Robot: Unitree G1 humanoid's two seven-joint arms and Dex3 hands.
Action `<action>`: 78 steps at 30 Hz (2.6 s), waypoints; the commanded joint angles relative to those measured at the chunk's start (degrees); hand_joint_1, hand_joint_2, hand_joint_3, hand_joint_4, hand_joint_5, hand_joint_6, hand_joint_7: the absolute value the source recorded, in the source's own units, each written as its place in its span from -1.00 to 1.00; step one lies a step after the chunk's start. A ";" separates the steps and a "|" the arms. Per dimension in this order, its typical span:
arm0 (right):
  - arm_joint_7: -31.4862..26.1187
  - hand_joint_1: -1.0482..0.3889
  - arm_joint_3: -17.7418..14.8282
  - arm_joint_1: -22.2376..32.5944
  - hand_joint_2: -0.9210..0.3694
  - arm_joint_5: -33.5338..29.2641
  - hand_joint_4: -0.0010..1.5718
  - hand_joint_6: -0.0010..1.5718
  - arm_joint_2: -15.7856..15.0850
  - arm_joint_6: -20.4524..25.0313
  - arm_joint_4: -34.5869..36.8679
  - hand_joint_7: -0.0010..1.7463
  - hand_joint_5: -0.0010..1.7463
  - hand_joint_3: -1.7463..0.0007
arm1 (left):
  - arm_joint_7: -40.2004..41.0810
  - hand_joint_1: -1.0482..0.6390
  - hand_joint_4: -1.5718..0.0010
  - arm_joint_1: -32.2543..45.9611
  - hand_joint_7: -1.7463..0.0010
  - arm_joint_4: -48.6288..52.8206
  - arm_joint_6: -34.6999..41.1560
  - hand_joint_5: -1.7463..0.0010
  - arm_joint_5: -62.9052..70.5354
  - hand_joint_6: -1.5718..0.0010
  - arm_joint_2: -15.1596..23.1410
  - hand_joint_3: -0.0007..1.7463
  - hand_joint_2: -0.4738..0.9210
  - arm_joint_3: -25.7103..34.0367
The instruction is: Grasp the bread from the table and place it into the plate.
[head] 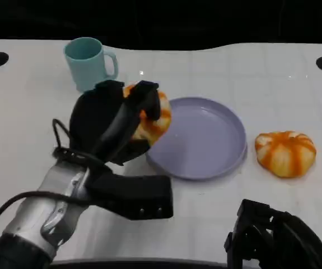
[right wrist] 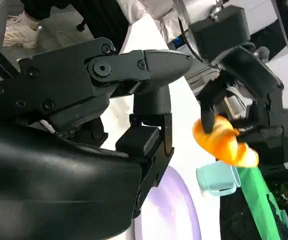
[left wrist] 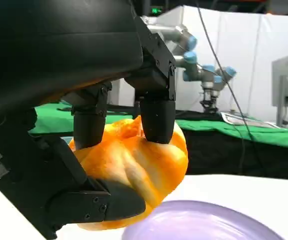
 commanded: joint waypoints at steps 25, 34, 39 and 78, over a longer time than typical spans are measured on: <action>-0.87 -0.50 0.67 0.54 -1.00 -0.67 0.07 -0.04 0.03 -0.05 -0.14 0.57 0.84 0.69 | -8.99 -0.19 0.47 -17.93 0.98 32.01 -8.04 0.11 -7.00 0.35 -10.77 -0.87 1.00 -4.69; -0.38 -0.48 0.21 0.47 -1.00 0.04 0.06 -0.05 0.03 0.08 0.06 0.57 0.84 0.67 | -12.65 -0.55 0.92 -16.34 1.00 27.50 -4.78 0.69 -6.69 0.82 -9.65 -0.80 1.00 -5.03; 0.02 -0.46 0.10 0.25 -1.00 0.17 0.06 -0.04 0.11 -0.33 0.53 0.56 0.83 0.67 | -12.74 -0.56 0.91 -12.93 0.98 21.93 -5.92 0.66 -8.47 0.79 -7.69 -0.80 1.00 -3.50; 0.33 -0.50 0.61 0.37 -1.00 -0.42 0.06 -0.05 0.15 -0.76 0.06 0.58 0.86 0.68 | -37.83 -0.20 0.12 35.99 -1.00 -20.16 -5.79 -1.00 -66.55 0.33 -9.23 -0.95 0.97 15.48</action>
